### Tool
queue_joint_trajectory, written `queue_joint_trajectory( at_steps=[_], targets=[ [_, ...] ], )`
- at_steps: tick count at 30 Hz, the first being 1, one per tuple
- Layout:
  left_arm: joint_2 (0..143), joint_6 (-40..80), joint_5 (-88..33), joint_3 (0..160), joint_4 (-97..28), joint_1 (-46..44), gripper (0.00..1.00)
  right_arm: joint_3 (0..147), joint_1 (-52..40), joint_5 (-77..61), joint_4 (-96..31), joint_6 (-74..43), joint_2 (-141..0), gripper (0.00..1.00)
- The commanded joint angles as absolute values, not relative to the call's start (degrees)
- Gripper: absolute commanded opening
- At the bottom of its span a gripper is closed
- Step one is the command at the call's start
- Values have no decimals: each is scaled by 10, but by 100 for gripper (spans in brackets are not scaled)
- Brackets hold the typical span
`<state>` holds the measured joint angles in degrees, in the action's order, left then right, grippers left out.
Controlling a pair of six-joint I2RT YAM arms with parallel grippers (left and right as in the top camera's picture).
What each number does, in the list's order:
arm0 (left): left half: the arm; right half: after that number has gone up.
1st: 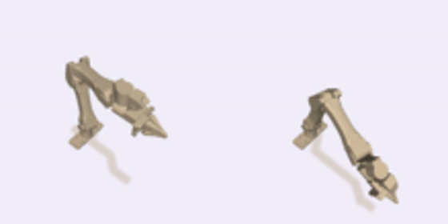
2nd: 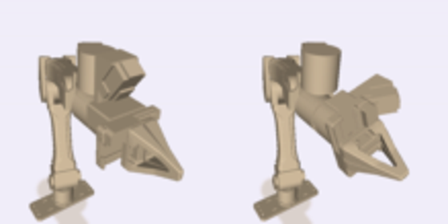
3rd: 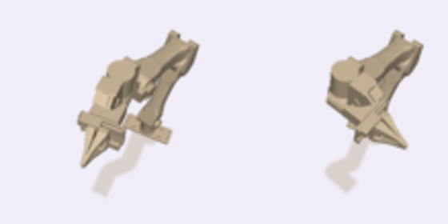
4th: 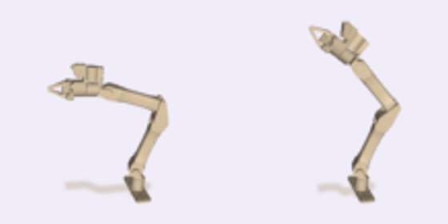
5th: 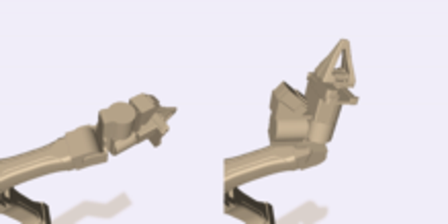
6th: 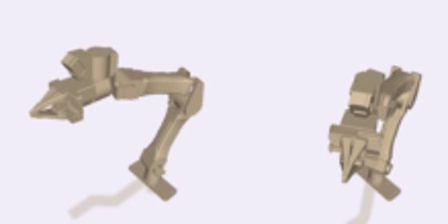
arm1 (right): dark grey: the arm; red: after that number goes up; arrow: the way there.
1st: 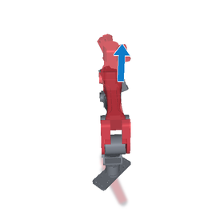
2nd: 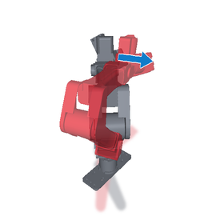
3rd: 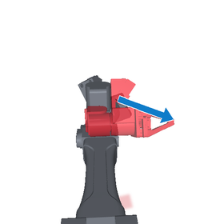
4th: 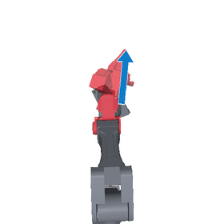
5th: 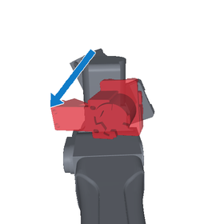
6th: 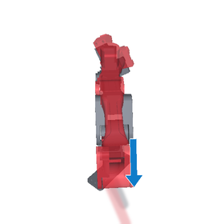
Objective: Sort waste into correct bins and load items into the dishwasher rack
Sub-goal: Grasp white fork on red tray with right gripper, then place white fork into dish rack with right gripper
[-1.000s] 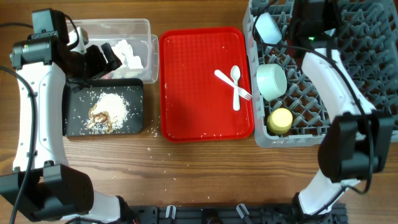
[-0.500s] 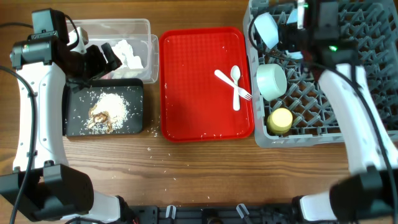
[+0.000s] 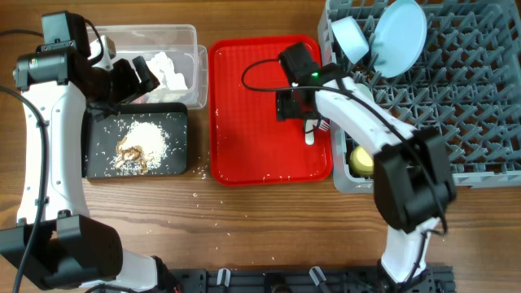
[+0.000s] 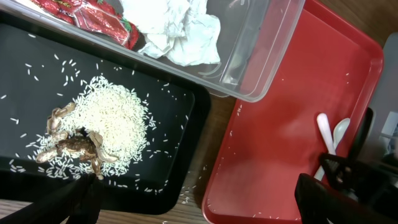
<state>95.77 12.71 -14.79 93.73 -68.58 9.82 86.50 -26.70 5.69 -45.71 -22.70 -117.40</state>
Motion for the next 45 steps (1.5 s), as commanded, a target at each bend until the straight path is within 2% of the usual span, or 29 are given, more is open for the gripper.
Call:
queue_joint_trajectory(
  at_steps=[1,5,7,10,19,24,26,29,31,34,37,45],
  targets=[
    [950,124,-145,945,-684,100,100,866,-266,101,-447,-225,-1214,79],
    [950,124,-145,945,-684,100,100,866,-264,128,-431,-225,-1238,77],
    [950,124,-145,945,-684,100,100,866,-264,116,-436,-223,-1242,68],
    [950,124,-145,945,-684,100,100,866,-264,91,-443,-195,-1242,45],
    [950,124,-145,945,-684,100,100,872,-264,89,-516,-195,-1202,38],
    [950,124,-145,945,-684,100,100,870,-264,76,-528,-195,-1170,15],
    [950,124,-145,945,-684,100,100,869,-264,73,-529,-195,-1170,13],
    [950,124,-145,945,-684,100,100,869,-264,72,-529,-195,-1170,12],
    [950,124,-145,945,-684,100,100,869,-264,72,-512,-194,-1170,25],
    [950,124,-145,945,-684,100,100,869,-264,71,-453,-129,-1175,28],
    [950,124,-145,945,-684,100,100,869,-264,71,-429,-74,-1197,29],
    [950,124,-145,945,-684,100,100,864,-264,43,-413,-55,-1244,29]
  ],
)
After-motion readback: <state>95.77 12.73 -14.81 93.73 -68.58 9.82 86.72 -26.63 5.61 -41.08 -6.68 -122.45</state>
